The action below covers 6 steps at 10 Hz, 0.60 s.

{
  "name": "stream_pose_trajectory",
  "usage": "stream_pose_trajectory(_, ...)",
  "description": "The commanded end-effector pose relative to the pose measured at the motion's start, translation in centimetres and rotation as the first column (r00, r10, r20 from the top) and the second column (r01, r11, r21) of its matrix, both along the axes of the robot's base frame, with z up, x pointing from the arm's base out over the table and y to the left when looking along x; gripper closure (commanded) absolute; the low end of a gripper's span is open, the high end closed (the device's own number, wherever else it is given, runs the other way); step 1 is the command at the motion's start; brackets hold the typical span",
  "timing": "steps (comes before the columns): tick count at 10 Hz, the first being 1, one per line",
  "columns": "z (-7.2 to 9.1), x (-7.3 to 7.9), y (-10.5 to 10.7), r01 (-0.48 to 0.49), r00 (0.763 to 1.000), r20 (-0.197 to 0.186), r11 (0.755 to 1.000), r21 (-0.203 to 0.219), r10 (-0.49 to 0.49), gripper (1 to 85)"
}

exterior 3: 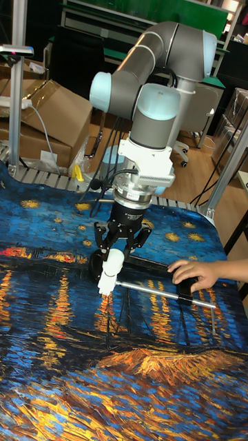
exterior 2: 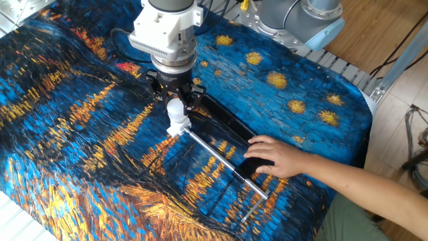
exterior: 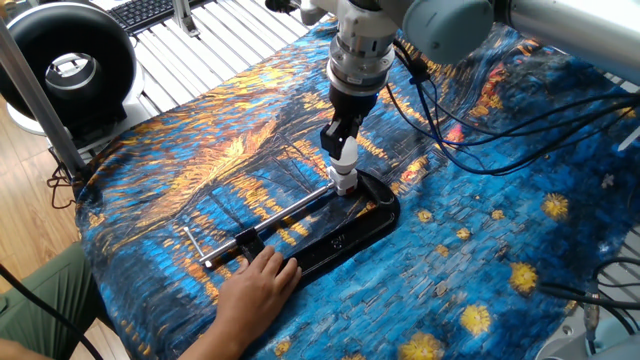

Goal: Take out the light bulb by rotating it

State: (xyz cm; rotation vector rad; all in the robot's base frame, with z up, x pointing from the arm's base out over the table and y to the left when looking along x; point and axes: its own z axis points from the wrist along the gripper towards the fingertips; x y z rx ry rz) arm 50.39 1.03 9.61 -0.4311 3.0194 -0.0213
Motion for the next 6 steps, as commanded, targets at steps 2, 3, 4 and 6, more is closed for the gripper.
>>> stream_pose_trajectory(2,0.1,0.0,-0.2,0.018,1.000,0.005,1.000,0.002,-0.018,37.3)
stream_pose_trajectory(3,0.1,0.1,0.0,0.023,1.000,0.005,1.000,0.004,-0.023,37.3)
stream_pose_trajectory(4,0.1,0.0,0.2,0.035,0.999,-0.002,0.999,0.006,-0.035,37.3)
stream_pose_trajectory(6,0.2,-0.5,0.9,0.058,0.998,-0.016,0.998,0.021,-0.058,37.3)
